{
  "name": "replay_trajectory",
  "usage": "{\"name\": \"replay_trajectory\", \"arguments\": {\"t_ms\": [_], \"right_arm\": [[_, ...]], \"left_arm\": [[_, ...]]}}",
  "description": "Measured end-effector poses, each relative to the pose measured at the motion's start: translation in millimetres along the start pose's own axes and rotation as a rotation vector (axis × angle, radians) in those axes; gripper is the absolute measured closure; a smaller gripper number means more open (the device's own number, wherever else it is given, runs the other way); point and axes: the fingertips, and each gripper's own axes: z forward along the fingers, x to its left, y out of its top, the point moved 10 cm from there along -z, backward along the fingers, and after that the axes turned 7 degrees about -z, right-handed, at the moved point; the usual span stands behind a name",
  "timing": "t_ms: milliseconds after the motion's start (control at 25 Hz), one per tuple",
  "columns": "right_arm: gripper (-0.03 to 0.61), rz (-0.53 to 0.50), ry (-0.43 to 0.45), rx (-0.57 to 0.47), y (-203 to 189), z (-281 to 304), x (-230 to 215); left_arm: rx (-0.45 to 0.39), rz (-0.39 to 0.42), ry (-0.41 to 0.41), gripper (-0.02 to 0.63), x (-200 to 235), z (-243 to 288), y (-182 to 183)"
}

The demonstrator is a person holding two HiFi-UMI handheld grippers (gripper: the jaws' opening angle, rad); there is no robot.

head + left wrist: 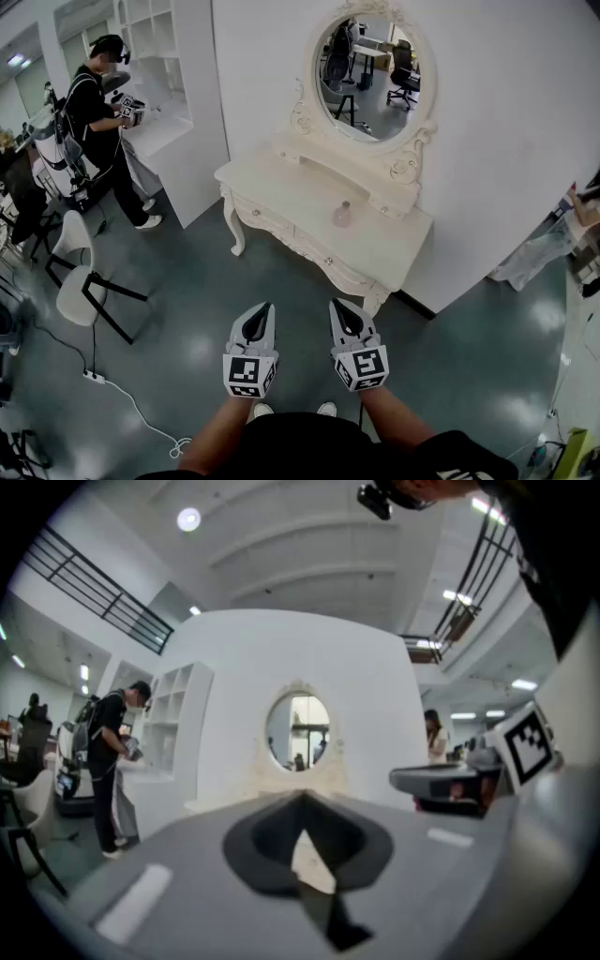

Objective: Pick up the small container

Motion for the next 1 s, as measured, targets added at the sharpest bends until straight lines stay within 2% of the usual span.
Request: {"name": "replay_trajectory", "arguments": {"t_ms": [600,1000], "right_arm": [[0.574,0.013,0.017,0.002,-4.4,11.4,31.3],[0.574,0.016,0.018,0.002,1.9,32.3,79.2]], "left_arm": [[0.019,-0.015,0.005,0.607,23.3,-13.6,-8.5],[0.029,-0.013,-0.015,0.607,62.5,-35.7,-9.0]]}}
